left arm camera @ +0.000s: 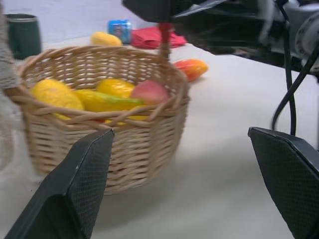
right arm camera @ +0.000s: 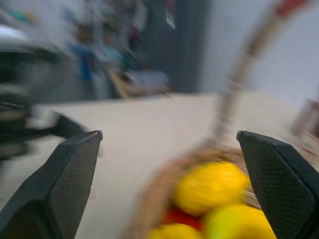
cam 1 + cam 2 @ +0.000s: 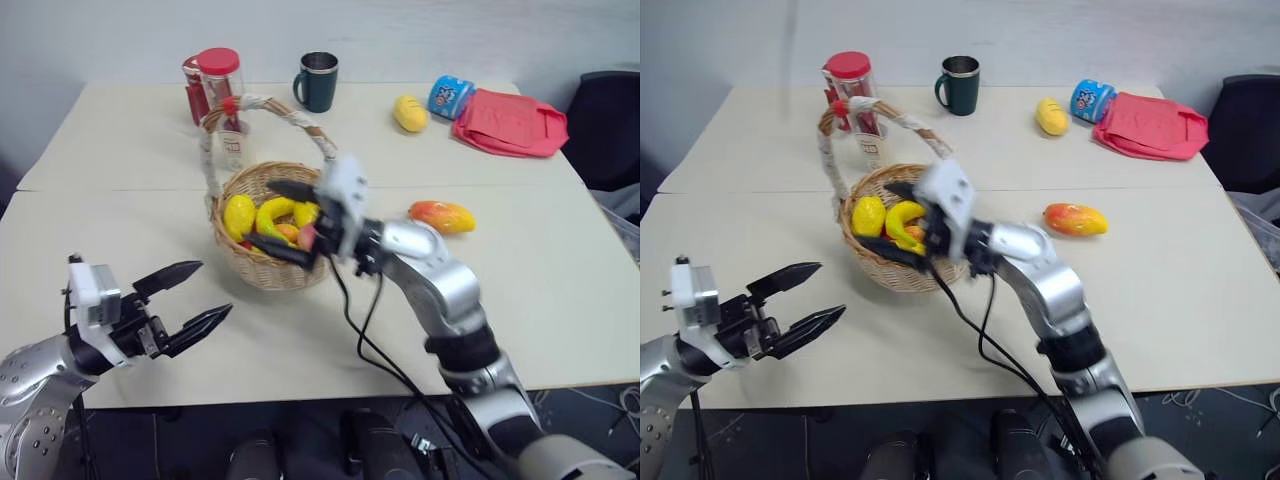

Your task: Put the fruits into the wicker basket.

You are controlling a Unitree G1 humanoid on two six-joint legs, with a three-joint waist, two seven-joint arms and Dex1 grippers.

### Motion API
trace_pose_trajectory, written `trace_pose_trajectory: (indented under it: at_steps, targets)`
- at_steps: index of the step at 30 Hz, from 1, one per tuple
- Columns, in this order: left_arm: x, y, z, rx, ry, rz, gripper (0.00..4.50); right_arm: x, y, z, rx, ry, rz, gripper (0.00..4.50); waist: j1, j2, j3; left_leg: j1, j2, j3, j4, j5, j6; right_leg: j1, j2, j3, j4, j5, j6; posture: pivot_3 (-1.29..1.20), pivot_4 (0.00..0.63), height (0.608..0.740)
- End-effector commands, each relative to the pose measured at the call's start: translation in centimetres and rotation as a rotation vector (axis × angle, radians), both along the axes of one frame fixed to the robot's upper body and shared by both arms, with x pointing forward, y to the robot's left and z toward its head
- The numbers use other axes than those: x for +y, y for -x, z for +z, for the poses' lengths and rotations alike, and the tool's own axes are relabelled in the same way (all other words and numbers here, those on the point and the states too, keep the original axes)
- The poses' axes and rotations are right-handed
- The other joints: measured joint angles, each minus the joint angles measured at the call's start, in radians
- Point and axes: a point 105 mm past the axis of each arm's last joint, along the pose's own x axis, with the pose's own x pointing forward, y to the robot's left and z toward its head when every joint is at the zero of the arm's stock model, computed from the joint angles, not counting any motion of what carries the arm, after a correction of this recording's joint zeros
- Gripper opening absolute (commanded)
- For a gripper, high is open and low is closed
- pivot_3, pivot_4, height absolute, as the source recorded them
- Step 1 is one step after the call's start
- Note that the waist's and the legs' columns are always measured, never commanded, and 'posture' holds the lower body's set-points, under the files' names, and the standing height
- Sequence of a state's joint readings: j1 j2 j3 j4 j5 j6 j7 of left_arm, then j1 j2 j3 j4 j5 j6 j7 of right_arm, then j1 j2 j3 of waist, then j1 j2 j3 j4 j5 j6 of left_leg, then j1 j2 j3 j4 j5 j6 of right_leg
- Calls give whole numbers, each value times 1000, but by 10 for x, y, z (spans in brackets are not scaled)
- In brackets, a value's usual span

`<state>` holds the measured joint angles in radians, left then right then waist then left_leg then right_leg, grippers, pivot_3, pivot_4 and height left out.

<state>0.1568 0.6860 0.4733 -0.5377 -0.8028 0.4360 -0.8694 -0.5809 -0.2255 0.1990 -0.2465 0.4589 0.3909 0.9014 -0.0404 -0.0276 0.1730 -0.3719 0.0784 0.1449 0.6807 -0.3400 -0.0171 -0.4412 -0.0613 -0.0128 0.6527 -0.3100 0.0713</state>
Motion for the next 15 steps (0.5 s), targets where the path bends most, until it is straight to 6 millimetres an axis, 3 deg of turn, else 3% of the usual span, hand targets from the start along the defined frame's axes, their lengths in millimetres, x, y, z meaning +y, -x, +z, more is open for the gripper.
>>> trace_pose_trajectory:
  at_steps: [1, 2, 5, 10, 12, 15]
  targets:
    - [-13, 2, 8, -3, -21, -101, 4500, -49, 27, -7, -68, -9, 57, 4475, 5, 0, 0, 1, -1, 2, 0, -1, 1, 0, 0, 0, -2, 0, 0, 0, 150, 740]
    - [-16, 2, 8, 12, -23, -128, 4500, -68, 24, -10, -27, -23, -19, 4475, 6, 0, 0, 2, -4, 2, 0, -1, 2, 2, 0, -1, -3, 0, 1, 0, 150, 740]
    - [-21, 1, 8, 42, -68, -204, 4500, -155, 10, -17, 31, -50, -409, 4475, 13, 0, 0, 4, -6, 2, 1, -1, 5, 5, 0, 0, -6, 3, 5, 0, 150, 740]
    - [-20, -8, 16, 57, -73, -222, 4500, -297, 25, -30, 13, 43, -966, 4475, 14, 2, 1, 9, -11, 1, 0, -1, 7, 12, 0, 1, -10, 4, 7, 0, 150, 740]
    - [-20, -11, 19, 50, -62, -217, 4500, -322, 37, -35, 2, 64, -1067, 4475, 13, 2, 1, 11, -12, 2, -2, -1, 6, 14, 0, 4, -11, 4, 7, 0, 150, 740]
    - [-19, -15, 17, 57, -61, -208, 4500, -339, 60, -66, 39, 202, -1111, 4475, 6, 2, 1, 16, -11, 4, -7, 0, 5, 15, 1, 12, -11, 4, 7, 0, 150, 740]
